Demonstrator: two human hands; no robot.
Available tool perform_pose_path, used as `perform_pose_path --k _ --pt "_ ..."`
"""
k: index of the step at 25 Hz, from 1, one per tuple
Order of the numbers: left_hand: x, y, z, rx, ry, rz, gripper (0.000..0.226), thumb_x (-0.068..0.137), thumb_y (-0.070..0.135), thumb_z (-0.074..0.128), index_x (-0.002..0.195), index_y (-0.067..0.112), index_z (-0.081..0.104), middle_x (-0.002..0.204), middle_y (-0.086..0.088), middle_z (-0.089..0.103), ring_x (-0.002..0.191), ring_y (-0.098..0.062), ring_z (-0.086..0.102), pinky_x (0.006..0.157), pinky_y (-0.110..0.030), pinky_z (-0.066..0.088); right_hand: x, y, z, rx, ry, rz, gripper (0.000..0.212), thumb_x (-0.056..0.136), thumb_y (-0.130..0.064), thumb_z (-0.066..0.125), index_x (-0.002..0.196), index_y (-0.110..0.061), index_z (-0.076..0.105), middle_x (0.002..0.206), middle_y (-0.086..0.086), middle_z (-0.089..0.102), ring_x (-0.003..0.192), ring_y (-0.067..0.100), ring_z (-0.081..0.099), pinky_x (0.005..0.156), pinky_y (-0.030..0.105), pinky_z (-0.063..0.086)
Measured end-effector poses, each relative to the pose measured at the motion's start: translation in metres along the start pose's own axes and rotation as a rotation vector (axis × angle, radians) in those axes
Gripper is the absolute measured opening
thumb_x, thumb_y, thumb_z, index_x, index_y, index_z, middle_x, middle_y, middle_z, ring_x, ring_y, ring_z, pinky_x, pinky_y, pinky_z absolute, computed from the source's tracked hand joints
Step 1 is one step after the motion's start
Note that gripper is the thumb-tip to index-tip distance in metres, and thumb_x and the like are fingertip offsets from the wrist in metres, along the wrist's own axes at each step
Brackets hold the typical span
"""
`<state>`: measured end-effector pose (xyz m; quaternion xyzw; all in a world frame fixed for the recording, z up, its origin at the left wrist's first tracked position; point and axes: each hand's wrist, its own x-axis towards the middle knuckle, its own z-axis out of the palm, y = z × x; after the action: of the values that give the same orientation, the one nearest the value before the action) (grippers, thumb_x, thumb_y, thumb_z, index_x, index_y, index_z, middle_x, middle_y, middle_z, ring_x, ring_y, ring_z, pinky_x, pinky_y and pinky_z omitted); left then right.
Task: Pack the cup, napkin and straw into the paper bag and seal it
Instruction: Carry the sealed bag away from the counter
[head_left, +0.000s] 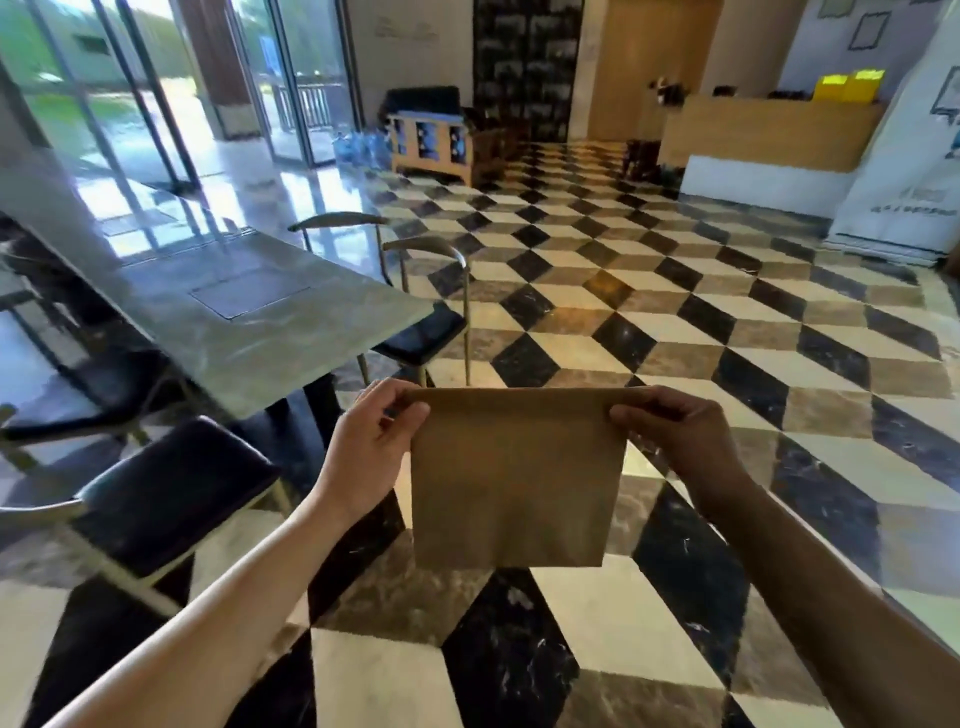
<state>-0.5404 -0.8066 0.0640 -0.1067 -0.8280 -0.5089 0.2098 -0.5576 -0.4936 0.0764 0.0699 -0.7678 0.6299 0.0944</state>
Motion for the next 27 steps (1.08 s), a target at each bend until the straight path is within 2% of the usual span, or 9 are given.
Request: perform_pose_path --k 3,5,7,9,12,16,19,24,27 --pt "0.013 -0.016 -0.006 0.051 0.076 -0.076 0.008 0.092 0.020 0.061 0.094 0.028 0.063 0.091 -0.004 0.064 0.077 -0.011 0.059 0.064 -0.014 0.045 0.048 0.008 0.018 0.022 -0.115 -0.033 0.018 0.083 -0.014 0.072 0.088 -0.031 0.075 0.088 -0.010 0.075 0.086 0.005 0.069 0.068 0.015 0.053" --pt "0.022 -0.026 -0.009 0.097 0.121 -0.122 0.011 0.093 0.021 0.061 0.092 0.032 0.063 0.086 0.000 0.063 0.076 -0.017 0.059 0.065 -0.024 0.048 0.079 0.011 0.029 0.034 -0.188 -0.043 0.017 0.082 -0.015 0.073 0.088 -0.030 0.076 0.088 -0.009 0.076 0.084 0.003 0.069 0.067 0.016 0.053" --pt "0.029 -0.034 -0.013 0.101 0.177 -0.165 0.011 0.092 0.021 0.062 0.092 0.031 0.064 0.082 0.001 0.062 0.072 -0.018 0.058 0.065 -0.029 0.049 0.107 0.016 0.042 0.023 -0.247 -0.050 0.016 0.081 -0.017 0.074 0.091 -0.029 0.076 0.088 -0.010 0.076 0.085 0.003 0.068 0.074 0.021 0.052" --pt "0.037 -0.045 -0.017 0.130 0.228 -0.193 0.006 0.092 0.021 0.062 0.094 0.025 0.065 0.087 -0.005 0.062 0.070 -0.010 0.056 0.066 -0.023 0.048 0.133 0.019 0.059 0.014 -0.297 -0.063 0.016 0.082 -0.018 0.074 0.092 -0.031 0.076 0.089 -0.013 0.075 0.085 0.002 0.068 0.077 0.025 0.051" --pt "0.053 -0.060 -0.028 0.056 0.299 -0.269 0.004 0.092 0.018 0.062 0.094 0.018 0.066 0.088 -0.011 0.064 0.072 -0.016 0.060 0.066 -0.029 0.052 0.169 0.022 0.089 0.030 -0.350 -0.081 0.019 0.081 -0.016 0.075 0.086 -0.034 0.076 0.083 -0.014 0.075 0.076 -0.001 0.068 0.068 0.019 0.049" --pt "0.077 -0.085 -0.053 0.133 0.377 -0.217 0.014 0.091 0.015 0.063 0.088 0.029 0.064 0.085 0.000 0.066 0.073 -0.004 0.062 0.064 -0.014 0.048 0.215 0.026 0.139 0.029 -0.404 -0.110 0.015 0.080 -0.018 0.076 0.094 -0.023 0.077 0.083 -0.013 0.075 0.078 0.001 0.069 0.068 0.017 0.052" --pt "0.098 -0.111 -0.076 0.180 0.415 -0.212 0.020 0.091 0.016 0.063 0.085 0.035 0.061 0.085 0.002 0.064 0.072 0.001 0.061 0.060 -0.009 0.046 0.245 0.031 0.180 0.042 -0.445 -0.147 0.014 0.080 -0.016 0.075 0.092 -0.024 0.077 0.080 -0.015 0.074 0.072 -0.001 0.068 0.059 0.009 0.049" --pt "0.145 -0.170 -0.126 0.239 0.428 -0.223 0.006 0.092 0.018 0.062 0.090 0.023 0.064 0.089 -0.004 0.066 0.076 -0.018 0.063 0.066 -0.017 0.049 0.301 0.035 0.253 0.050 -0.476 -0.125 0.022 0.079 -0.023 0.076 0.084 -0.044 0.076 0.088 -0.017 0.075 0.079 -0.002 0.070 0.059 0.007 0.049" --pt "0.180 -0.199 -0.152 0.255 0.394 -0.220 0.002 0.091 0.018 0.062 0.091 0.017 0.065 0.090 -0.002 0.066 0.085 -0.024 0.062 0.077 -0.032 0.051 0.335 0.034 0.289 0.069 -0.475 -0.103 0.019 0.079 -0.023 0.076 0.087 -0.041 0.076 0.090 -0.014 0.076 0.084 0.002 0.071 0.061 0.011 0.053"
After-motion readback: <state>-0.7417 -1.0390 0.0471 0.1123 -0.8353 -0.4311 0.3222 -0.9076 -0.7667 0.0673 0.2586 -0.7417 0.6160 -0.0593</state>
